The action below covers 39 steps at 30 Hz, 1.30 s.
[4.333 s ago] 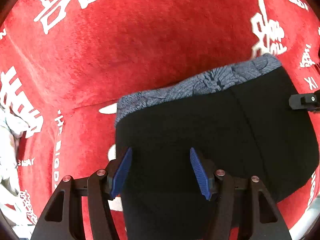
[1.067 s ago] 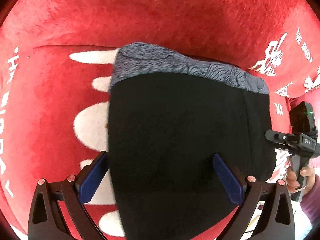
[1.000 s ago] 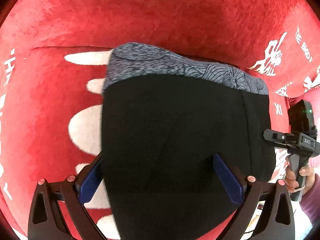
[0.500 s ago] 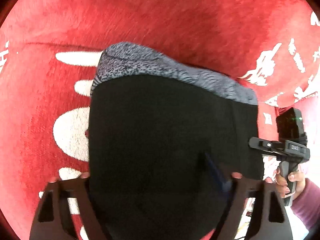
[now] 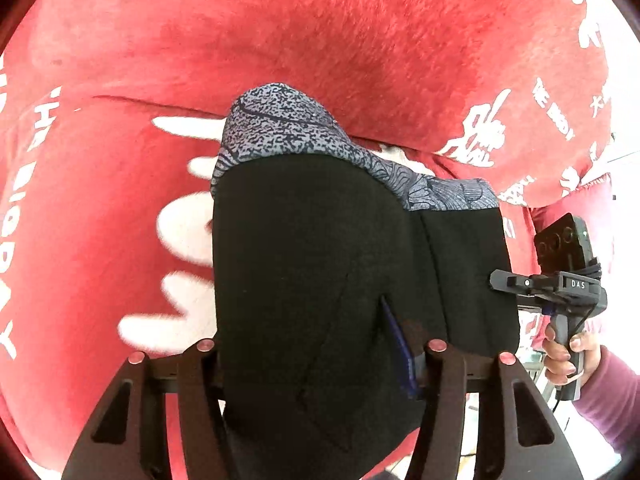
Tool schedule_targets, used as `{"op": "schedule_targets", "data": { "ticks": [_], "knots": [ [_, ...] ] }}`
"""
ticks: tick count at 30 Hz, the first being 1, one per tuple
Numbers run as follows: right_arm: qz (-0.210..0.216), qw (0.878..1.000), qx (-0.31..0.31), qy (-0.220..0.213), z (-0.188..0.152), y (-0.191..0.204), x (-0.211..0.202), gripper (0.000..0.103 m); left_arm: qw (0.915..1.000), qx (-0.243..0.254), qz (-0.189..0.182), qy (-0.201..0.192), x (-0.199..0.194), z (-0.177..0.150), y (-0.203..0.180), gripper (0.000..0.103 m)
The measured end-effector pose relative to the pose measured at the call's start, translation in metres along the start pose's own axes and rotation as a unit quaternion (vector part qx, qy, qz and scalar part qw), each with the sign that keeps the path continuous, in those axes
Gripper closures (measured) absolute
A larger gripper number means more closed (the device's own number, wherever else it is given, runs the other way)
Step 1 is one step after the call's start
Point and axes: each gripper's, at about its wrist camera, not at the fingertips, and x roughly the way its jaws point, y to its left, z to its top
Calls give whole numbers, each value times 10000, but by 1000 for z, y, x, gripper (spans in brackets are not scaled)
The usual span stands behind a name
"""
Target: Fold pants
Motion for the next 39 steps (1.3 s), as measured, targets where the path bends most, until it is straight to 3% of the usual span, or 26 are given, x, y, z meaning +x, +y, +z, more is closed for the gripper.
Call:
{"op": "schedule_targets", "data": {
  "ticks": [6, 9, 12, 14, 15, 17, 24, 33, 37, 39],
  "knots": [
    [61, 9998, -60, 168, -44, 21, 33, 62, 9994, -129, 291, 110, -28, -38, 31, 44],
    [-92, 9995, -26, 306, -54, 20, 59, 62, 9980, -276, 512, 248, -17, -50, 50, 44],
    [-663, 9965, -240, 440, -58, 20, 85, 57, 9947, -415, 882, 317, -4, -61, 70, 28],
    [-963, 9937, -398, 412, -57, 21, 90, 46, 9935, -426, 1044, 128, -3, -63, 76, 8],
    [-1104, 9921, -447, 405, -57, 22, 91, 45, 9926, -438, 1125, 123, -2, -63, 78, 6],
    [-1399, 9880, -513, 409, -56, 26, 91, 34, 9921, -459, 1156, 140, -4, -64, 77, 5],
    [-2143, 9743, -580, 380, -63, 50, 88, 29, 9803, -138, 1962, 172, -18, -67, 56, 5],
    [-2658, 9628, -466, 156, -92, 72, 66, 19, 9716, -117, 2347, 284, -59, -90, 32, 5],
    [-2960, 9533, -595, -74, -104, 93, 58, 0, 9695, -42, 2428, 335, -68, -95, 18, 1],
    [-3137, 9466, -721, -161, -108, 105, 55, 0, 9695, -15, 2430, 334, -74, -95, 13, 1]
  ]
}}
